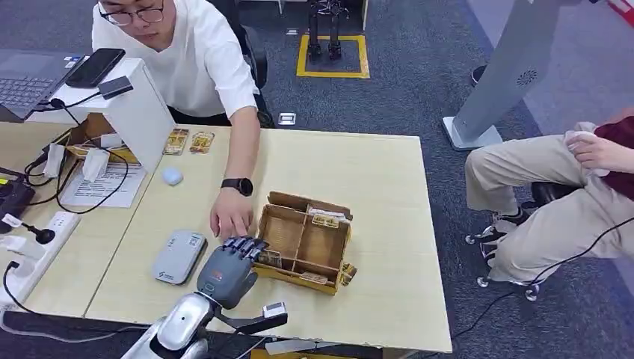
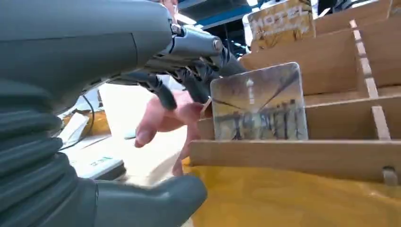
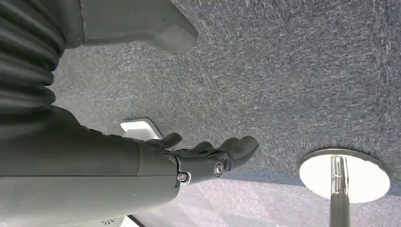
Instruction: Pass the card to the sensor for recognition and then transmit it.
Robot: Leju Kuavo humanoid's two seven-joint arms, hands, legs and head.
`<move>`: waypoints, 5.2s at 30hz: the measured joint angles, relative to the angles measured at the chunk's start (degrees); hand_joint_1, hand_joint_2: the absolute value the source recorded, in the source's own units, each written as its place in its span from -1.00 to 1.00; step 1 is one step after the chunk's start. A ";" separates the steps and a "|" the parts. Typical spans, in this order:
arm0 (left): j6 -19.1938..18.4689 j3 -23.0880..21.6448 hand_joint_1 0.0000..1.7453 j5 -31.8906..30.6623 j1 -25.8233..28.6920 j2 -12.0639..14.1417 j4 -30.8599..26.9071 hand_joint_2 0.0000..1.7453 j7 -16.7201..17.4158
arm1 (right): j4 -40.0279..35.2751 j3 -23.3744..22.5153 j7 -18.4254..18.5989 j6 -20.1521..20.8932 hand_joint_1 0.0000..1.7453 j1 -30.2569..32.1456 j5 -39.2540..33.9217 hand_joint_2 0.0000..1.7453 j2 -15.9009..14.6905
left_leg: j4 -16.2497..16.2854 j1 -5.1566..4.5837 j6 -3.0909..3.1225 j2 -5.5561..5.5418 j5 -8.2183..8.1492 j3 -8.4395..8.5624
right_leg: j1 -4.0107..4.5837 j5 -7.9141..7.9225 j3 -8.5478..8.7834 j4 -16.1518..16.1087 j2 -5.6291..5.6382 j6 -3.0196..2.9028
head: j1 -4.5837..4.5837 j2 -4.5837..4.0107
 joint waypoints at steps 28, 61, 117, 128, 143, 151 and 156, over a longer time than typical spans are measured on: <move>1.07 0.00 -1.00 -0.50 0.22 -0.11 -2.05 1.00 1.03 | 0.00 0.00 0.20 0.00 -1.00 -0.06 0.20 1.00 0.02 | 0.00 0.00 0.00 -0.01 0.00 -0.01 | 0.00 0.00 0.00 0.00 -0.01 0.00 | 0.00 0.02; 1.09 0.00 -1.00 -0.50 0.25 -0.11 -2.54 1.00 1.03 | 0.00 0.09 0.61 0.00 -1.00 -0.14 0.22 1.00 0.02 | 0.00 0.00 0.00 -0.01 0.00 -0.01 | 0.00 0.00 0.00 0.00 -0.01 0.00 | 0.00 0.02; 0.96 0.02 -1.00 0.20 0.29 -0.11 -2.54 1.00 -0.02 | 0.00 0.17 1.12 0.00 -1.00 -0.31 0.15 1.00 0.46 | 0.00 0.00 0.00 -0.01 0.00 -0.01 | 0.00 0.00 0.00 0.00 -0.01 0.00 | 0.00 0.02; 0.94 0.02 -1.00 0.20 0.39 -0.11 -2.54 1.00 -0.02 | 0.00 0.20 1.14 0.00 -1.00 -0.31 0.15 1.00 0.46 | 0.00 0.00 0.00 -0.01 0.00 -0.02 | 0.00 0.00 0.00 0.00 -0.01 0.00 | 0.00 0.00; 0.92 0.02 -1.00 0.20 0.61 -0.11 -2.54 1.00 -0.02 | 0.00 0.20 1.14 0.00 -1.00 -0.32 0.11 1.00 0.46 | 0.00 0.00 0.00 -0.01 0.00 -0.02 | 0.00 0.00 0.00 0.00 -0.01 0.00 | 0.00 0.00; 0.76 0.02 -1.00 0.70 0.61 -0.11 -2.54 1.00 -0.39 | 0.00 0.35 1.16 0.00 -1.00 -0.33 0.04 1.00 0.46 | 0.00 0.00 0.00 -0.01 0.00 -0.01 | 0.00 0.00 0.00 0.00 -0.01 0.00 | 0.00 0.00; 0.76 0.02 -1.00 0.87 0.61 -0.11 -2.54 1.00 -0.72 | 0.00 0.85 1.35 0.00 -1.00 -0.34 0.02 1.00 0.46 | 0.00 0.00 0.00 -0.01 0.00 -0.02 | 0.00 0.00 0.00 0.00 -0.01 0.00 | 0.00 0.02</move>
